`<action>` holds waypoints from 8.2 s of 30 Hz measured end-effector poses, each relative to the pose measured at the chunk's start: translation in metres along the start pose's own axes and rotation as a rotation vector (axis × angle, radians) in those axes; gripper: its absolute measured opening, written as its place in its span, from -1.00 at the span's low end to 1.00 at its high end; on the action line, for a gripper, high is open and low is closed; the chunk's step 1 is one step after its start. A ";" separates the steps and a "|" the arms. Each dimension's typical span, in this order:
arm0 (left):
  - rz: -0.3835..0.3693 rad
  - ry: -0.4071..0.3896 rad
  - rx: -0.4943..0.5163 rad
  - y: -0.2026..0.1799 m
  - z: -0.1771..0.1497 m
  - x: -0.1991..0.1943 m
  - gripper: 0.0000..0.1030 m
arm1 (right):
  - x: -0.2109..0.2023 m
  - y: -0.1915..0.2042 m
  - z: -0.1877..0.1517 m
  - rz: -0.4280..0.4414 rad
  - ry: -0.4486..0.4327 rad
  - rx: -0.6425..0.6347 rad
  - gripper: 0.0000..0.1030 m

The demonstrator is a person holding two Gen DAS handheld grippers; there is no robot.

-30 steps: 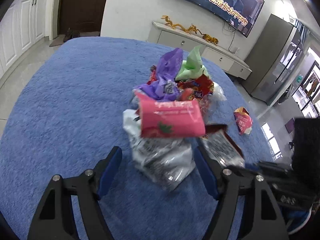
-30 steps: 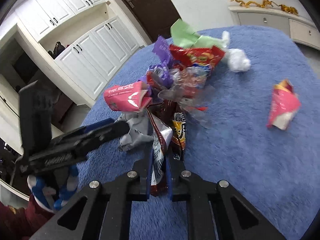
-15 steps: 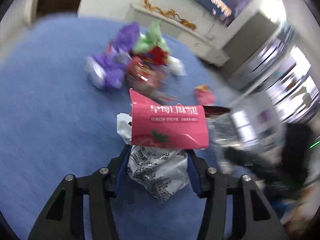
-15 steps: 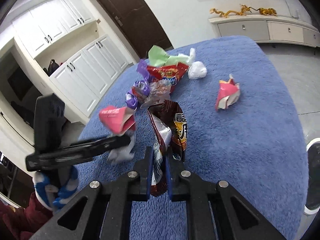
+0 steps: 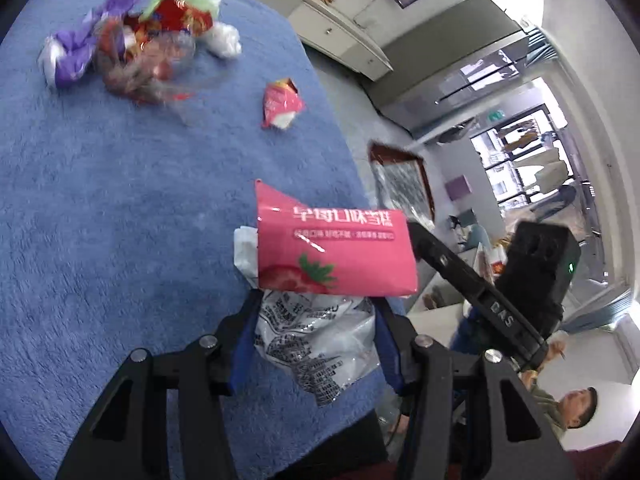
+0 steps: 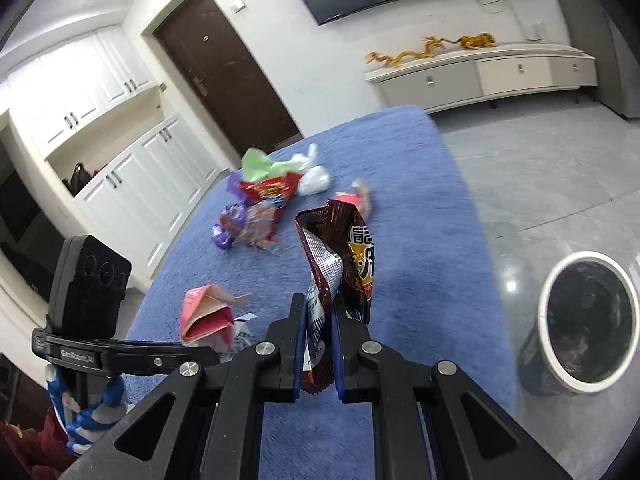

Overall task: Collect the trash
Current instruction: 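Carry the white bag and brown wrapper in both tools toward the trash bin, then open both tools over the bin to drop the bag and wrapper, then move both open tools back to the trash pile on the rug, then grasp the purple plastic bag with the left tool while the right grasps a pink-yellow wrapper, then carry the purple bag and pink wrapper in both tools over the bin, then open both tools to drop the purple bag and pink wrapper in, then move both open tools back to the rug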

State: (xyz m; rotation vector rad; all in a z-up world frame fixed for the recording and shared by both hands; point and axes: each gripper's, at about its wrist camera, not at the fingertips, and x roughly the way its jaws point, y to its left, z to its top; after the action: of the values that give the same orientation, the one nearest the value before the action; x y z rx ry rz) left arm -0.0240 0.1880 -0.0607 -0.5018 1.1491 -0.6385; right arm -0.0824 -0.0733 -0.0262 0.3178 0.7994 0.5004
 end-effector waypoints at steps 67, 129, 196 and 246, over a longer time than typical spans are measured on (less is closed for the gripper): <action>0.104 0.132 0.400 -0.245 0.144 0.327 0.34 | -0.051 -0.312 -0.023 -0.464 -0.122 0.521 -0.02; 0.504 -0.480 0.010 0.117 0.106 -0.111 0.16 | 0.032 0.025 0.079 -0.170 -0.092 -0.055 -0.01; 0.017 -0.245 0.485 -0.181 0.081 0.043 -0.47 | -0.140 -0.081 -0.013 -0.412 -0.347 0.222 -0.42; 0.112 0.074 0.406 -0.238 0.128 0.311 0.13 | -0.095 -0.287 -0.026 -0.528 -0.150 0.492 -0.08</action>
State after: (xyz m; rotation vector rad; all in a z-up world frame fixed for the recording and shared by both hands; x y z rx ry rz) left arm 0.1321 -0.1934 -0.0692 -0.0681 1.0724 -0.7741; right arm -0.0701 -0.3634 -0.1158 0.5682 0.8151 -0.2218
